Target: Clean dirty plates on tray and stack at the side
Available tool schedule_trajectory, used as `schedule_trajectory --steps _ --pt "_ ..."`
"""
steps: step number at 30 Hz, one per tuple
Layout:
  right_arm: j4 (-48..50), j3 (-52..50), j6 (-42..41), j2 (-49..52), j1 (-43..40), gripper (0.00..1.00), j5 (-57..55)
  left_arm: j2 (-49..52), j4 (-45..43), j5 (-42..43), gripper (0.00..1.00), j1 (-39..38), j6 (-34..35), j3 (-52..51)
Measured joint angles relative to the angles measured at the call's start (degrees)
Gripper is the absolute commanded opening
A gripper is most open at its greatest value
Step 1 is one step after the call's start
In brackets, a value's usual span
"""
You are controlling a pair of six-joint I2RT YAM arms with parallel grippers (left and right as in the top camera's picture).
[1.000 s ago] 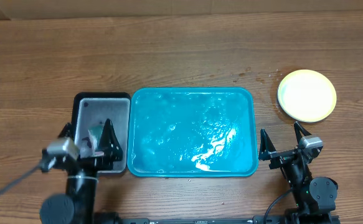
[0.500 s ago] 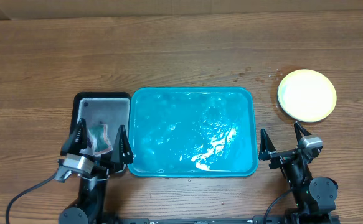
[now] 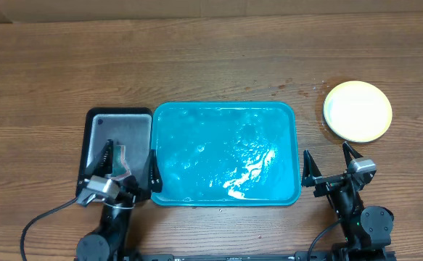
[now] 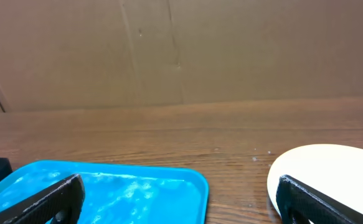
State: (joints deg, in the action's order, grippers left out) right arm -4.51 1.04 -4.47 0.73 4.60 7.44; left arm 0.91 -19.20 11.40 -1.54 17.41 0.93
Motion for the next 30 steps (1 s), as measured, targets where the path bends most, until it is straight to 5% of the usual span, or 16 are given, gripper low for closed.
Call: schedule_trajectory --steps 14,30 --pt "0.02 0.0 0.0 0.0 0.0 1.0 0.0 -0.15 22.56 -0.5 0.99 -1.49 -0.07 -0.46" --pt "0.0 0.0 0.0 0.0 0.0 1.0 0.0 -0.15 22.64 -0.9 0.99 -1.49 -1.4 -0.46"
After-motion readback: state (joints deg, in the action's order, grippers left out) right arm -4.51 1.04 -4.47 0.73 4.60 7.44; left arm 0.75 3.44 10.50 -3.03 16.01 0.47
